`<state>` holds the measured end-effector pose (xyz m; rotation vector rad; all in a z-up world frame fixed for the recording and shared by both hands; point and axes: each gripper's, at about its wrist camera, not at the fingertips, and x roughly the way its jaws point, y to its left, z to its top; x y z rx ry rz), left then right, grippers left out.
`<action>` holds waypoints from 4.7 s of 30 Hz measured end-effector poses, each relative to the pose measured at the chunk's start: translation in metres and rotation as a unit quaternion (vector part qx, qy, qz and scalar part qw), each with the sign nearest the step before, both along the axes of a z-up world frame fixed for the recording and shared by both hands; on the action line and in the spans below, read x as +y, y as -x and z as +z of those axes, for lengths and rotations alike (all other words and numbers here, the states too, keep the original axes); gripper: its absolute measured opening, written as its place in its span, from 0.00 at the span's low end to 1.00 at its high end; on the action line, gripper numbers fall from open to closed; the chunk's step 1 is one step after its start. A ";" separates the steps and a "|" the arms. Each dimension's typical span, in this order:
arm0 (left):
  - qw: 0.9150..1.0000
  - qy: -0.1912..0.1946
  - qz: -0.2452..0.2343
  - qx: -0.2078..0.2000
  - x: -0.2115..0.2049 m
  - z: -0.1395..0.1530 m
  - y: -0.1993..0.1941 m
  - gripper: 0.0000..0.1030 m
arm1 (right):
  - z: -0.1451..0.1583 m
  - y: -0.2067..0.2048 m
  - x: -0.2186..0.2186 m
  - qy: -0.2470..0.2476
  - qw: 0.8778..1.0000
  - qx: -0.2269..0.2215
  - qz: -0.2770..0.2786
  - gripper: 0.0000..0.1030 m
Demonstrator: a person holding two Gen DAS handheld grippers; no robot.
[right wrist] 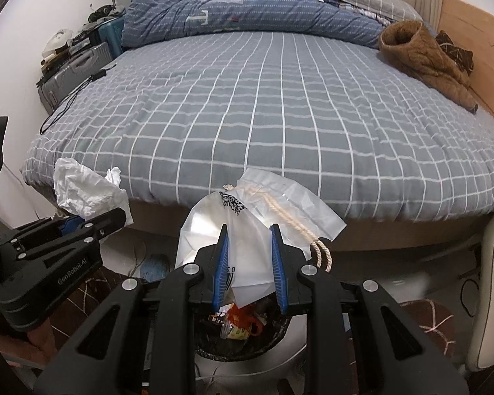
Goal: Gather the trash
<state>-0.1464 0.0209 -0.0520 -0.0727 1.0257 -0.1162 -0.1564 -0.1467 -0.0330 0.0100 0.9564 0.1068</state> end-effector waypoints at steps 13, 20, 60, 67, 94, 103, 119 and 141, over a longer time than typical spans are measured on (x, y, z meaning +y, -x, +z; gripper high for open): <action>0.999 -0.010 0.001 0.049 0.001 -0.067 0.004 0.20 | -0.067 0.000 0.008 -0.005 0.998 0.057 0.000 0.22; 0.997 -0.014 0.010 0.073 0.009 -0.096 -0.005 0.20 | -0.096 -0.010 0.014 -0.005 0.996 0.088 0.006 0.22; 0.992 -0.024 -0.047 0.116 -0.050 -0.159 -0.017 0.24 | -0.121 -0.006 -0.048 0.035 0.995 0.074 -0.059 0.91; 0.993 -0.036 -0.034 0.107 -0.040 -0.152 -0.017 0.53 | -0.123 -0.011 -0.040 0.038 0.995 0.075 -0.051 0.91; 0.996 -0.032 0.025 -0.075 0.012 0.030 0.036 0.94 | 0.025 0.030 -0.025 0.017 0.996 -0.069 -0.045 0.93; 0.994 -0.027 0.021 -0.108 0.010 0.053 0.052 0.94 | 0.036 0.043 -0.019 0.024 0.995 -0.085 -0.038 0.93; 0.993 -0.034 0.019 -0.115 0.007 0.056 0.057 0.94 | 0.042 0.049 -0.023 0.020 0.995 -0.090 -0.045 0.93; 0.993 -0.045 0.031 -0.108 0.013 0.051 0.053 0.94 | 0.043 0.047 -0.021 0.021 0.995 -0.089 -0.042 0.93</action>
